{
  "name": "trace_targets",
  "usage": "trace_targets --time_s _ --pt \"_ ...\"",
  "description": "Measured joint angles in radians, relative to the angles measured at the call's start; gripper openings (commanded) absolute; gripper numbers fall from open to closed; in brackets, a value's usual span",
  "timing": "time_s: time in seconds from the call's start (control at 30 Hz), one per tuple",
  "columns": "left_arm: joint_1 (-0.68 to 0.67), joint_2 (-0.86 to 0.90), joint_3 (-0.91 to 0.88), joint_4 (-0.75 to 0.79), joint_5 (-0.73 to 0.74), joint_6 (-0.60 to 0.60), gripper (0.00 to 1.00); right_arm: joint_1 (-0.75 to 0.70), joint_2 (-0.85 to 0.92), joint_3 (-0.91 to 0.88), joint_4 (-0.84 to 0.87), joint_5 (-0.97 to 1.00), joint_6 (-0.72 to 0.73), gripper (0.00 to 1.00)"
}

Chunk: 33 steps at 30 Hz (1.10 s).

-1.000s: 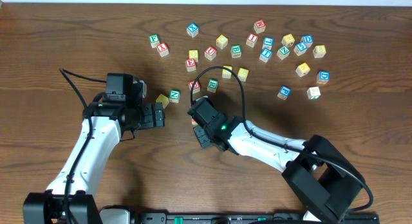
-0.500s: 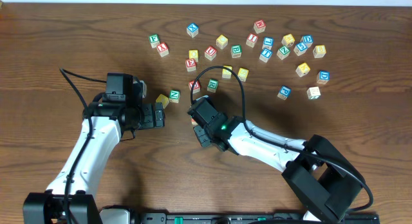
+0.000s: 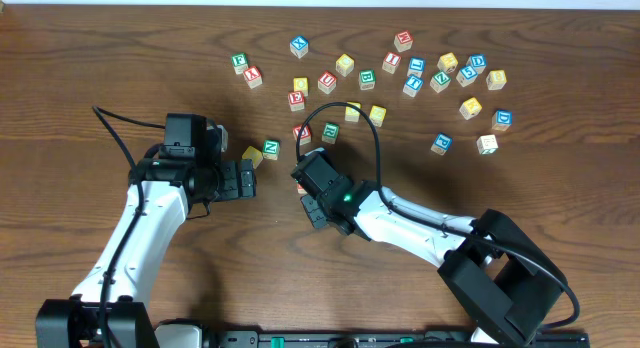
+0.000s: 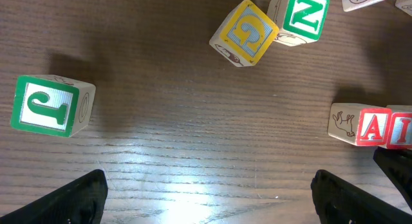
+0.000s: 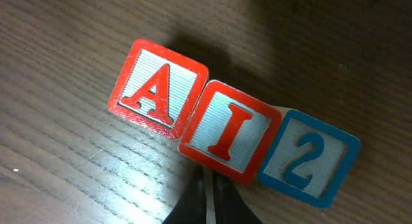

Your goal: Spell out AI2

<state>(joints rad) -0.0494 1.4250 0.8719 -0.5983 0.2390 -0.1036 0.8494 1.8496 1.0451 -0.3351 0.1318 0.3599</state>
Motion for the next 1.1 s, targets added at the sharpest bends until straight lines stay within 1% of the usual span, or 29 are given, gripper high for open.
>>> trace_targets --time_s 0.77,1.1 --pt "0.000 0.000 0.000 0.000 0.000 0.000 0.99 0.000 0.000 0.000 0.000 0.022 0.000 0.01" --pt "0.000 0.000 0.000 0.000 0.000 0.000 0.99 0.000 0.000 0.000 -0.030 -0.027 0.023 0.01"
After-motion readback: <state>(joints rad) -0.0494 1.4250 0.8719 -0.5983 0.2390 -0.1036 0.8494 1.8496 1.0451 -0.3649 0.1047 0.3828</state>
